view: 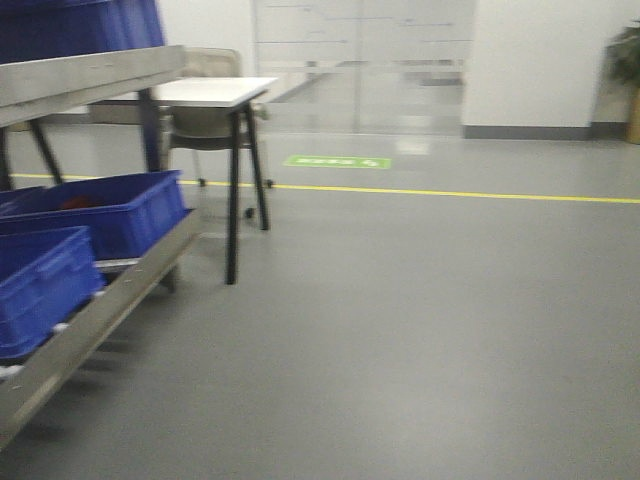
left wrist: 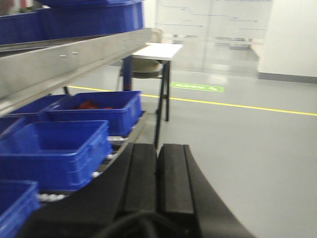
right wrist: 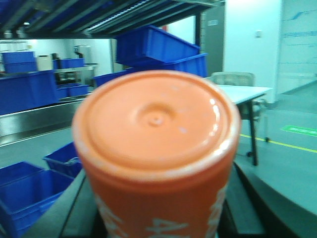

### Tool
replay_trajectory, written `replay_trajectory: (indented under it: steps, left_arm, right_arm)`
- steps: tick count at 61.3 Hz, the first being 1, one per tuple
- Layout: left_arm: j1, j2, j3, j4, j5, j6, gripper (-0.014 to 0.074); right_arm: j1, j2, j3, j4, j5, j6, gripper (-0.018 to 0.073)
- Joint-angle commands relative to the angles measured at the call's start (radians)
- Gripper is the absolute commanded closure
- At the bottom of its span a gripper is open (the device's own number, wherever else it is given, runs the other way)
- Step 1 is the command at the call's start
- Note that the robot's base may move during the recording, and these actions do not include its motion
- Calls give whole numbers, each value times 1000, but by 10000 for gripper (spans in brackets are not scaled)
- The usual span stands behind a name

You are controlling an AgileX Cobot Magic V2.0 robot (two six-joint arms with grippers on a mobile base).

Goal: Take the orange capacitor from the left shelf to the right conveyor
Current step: 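Drive the base to the conveyor holding the cylinder in the right gripper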

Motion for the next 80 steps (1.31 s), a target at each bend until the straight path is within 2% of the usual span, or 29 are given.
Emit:
replay_trajectory:
  steps: [1,80]
  left_arm:
    - [-2,-7,22,-2,-91,-6,722]
    - [-2,-7,22,-2,-91,-6,722]
  right_arm:
    - [0,-11,-29,-6,-87,-3,505]
    - [0,-11,-29,-6,-87,-3,505]
